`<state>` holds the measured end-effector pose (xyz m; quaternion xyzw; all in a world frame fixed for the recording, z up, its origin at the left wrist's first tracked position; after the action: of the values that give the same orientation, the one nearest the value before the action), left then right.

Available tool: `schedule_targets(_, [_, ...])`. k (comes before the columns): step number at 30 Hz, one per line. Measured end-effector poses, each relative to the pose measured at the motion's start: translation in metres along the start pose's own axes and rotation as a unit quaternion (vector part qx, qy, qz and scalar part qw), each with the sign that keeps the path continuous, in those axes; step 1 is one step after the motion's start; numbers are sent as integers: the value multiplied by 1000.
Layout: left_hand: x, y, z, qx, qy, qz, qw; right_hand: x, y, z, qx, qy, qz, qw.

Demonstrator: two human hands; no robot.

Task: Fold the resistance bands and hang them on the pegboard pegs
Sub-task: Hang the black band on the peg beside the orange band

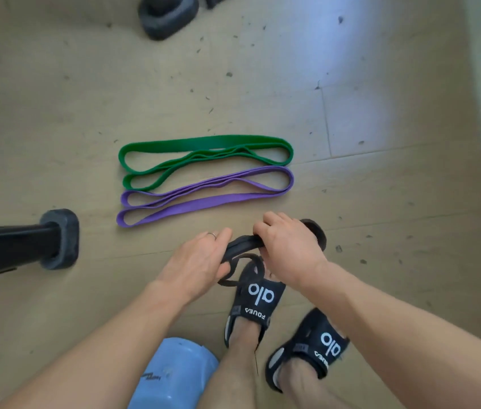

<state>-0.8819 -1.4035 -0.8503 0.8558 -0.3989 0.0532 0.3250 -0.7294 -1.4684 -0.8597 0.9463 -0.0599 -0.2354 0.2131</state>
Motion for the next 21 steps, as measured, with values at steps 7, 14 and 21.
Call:
schedule_targets(7, [128,64,-178,78,7,107,991,-26,136,-189,111,-74,119,984])
schedule_targets(14, [286,136,-378,156,-59,249,954,-66,288,-388,252,-127,197,939])
schedule_targets(21, [399,200,-488,190,-79,406,890,-115,412,-499,400,-135,230,877])
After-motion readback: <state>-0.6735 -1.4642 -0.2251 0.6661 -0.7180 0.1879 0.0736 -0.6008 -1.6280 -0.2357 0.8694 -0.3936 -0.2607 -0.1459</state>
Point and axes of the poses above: each hand's wrist, its own y-axis away from the middle knuckle, its own z-axis out of the palm, x = y × z, the point moved 3 cm from there along -y, towards the middle knuckle, and after that the axes turned 4 degrees about x, right-handed, at the moved point
